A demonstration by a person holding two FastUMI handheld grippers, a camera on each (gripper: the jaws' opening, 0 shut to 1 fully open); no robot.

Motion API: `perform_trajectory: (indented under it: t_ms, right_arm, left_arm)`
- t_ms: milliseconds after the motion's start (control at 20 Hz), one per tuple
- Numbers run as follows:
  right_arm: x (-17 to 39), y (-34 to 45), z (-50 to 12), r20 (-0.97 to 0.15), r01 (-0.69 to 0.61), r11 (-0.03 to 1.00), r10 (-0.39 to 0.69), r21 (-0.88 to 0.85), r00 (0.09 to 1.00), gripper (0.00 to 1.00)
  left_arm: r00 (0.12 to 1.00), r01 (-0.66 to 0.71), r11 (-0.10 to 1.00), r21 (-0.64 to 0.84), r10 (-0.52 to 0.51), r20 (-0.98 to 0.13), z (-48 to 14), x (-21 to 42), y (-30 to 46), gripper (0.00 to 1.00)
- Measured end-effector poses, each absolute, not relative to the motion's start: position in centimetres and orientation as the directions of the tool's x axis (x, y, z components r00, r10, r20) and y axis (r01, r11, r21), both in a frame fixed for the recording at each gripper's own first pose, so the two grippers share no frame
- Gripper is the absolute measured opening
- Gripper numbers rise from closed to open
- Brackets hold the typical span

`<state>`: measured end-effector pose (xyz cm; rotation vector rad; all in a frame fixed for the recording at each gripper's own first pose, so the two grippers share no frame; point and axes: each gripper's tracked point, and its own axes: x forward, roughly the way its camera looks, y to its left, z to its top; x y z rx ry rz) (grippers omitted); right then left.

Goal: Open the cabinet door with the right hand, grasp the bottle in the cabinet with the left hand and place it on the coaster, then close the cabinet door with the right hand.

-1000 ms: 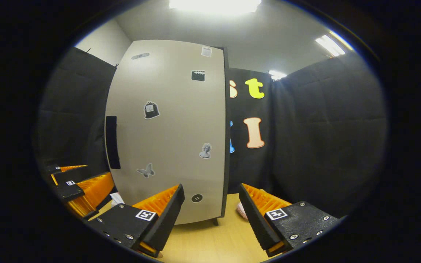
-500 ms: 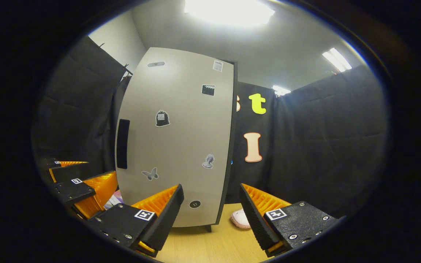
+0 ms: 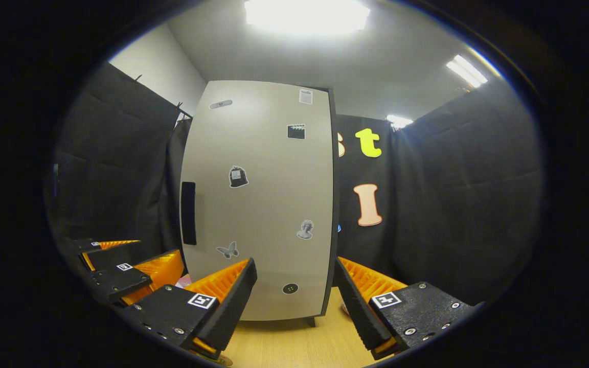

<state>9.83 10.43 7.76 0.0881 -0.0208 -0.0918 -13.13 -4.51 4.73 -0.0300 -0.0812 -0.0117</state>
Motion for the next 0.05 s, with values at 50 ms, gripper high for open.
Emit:
perform_trajectory:
  t_ms: [50]
  right_arm:
    - [9.89, 10.41, 7.73, 0.020, 0.083, 0.992, -0.085, 0.093, 0.996, 0.96]
  left_arm:
    - [0.996, 0.009, 1.000, -0.028, -0.006, 0.085, 4.71, -13.38, -4.39, 0.82]
